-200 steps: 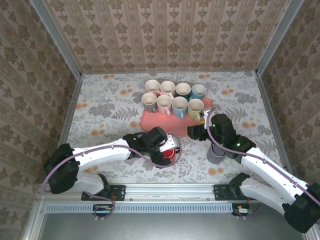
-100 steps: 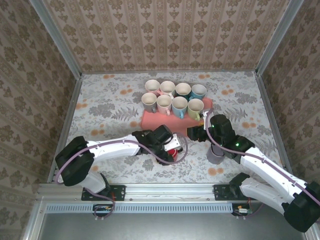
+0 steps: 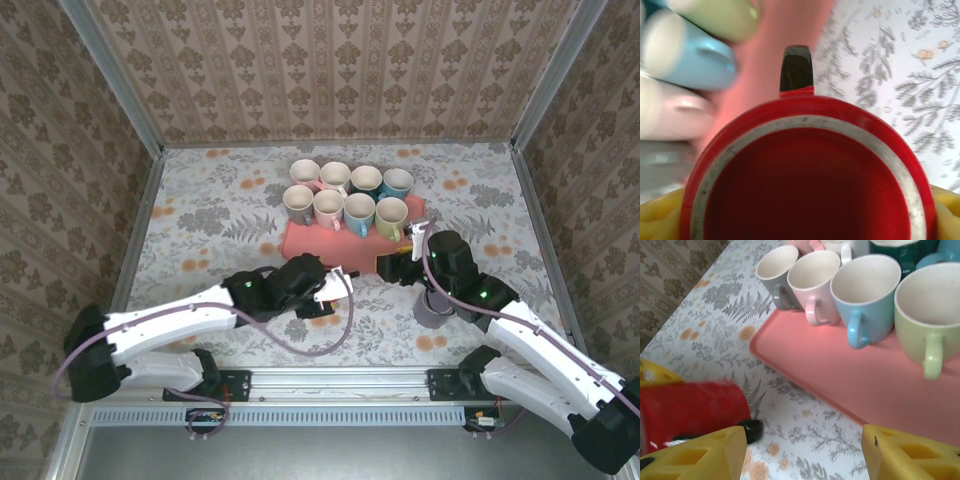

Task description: Turn the mug right side up

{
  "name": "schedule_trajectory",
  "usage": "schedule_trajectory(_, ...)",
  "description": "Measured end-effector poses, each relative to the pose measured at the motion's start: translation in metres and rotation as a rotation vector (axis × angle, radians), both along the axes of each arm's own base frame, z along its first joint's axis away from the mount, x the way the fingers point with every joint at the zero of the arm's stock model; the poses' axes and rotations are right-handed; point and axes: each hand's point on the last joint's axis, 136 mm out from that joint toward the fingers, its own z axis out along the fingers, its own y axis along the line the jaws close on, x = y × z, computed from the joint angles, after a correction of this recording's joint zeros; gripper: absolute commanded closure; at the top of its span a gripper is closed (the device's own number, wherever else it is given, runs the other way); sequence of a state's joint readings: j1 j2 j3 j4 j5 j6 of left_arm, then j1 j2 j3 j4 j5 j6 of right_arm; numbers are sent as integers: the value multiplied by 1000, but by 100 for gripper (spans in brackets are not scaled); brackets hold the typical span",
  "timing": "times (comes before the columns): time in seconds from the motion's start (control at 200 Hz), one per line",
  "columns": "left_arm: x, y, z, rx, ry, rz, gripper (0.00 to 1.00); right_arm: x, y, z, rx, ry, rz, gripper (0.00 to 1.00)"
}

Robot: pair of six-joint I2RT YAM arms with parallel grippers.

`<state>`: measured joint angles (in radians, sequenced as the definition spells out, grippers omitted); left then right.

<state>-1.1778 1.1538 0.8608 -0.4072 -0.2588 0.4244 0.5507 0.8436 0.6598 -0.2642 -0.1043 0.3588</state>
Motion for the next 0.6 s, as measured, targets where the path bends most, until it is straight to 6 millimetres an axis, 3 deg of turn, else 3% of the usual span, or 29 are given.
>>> schedule_trajectory(0.105, 5, 11, 21, 14, -230, -56, 53, -2, 8, 15, 17, 35, 32, 37)
schedule_trajectory(0.215, 10, 21, 29, 59, -445, -92, 52, -5, 21, 35, 60, 63, 88, 37)
schedule_trajectory(0.37, 14, 32, 41, 71, -613, -101, 50, -10, 39, 54, 131, 178, 145, 37)
schedule_trajectory(0.485, 2, 41, 59, -40, -697, -125, 63, -20, 62, 62, 206, 311, 244, 38)
schedule_trajectory(0.605, -16, 40, 69, -129, -742, -193, 61, -27, 84, 61, 294, 501, 306, 39)
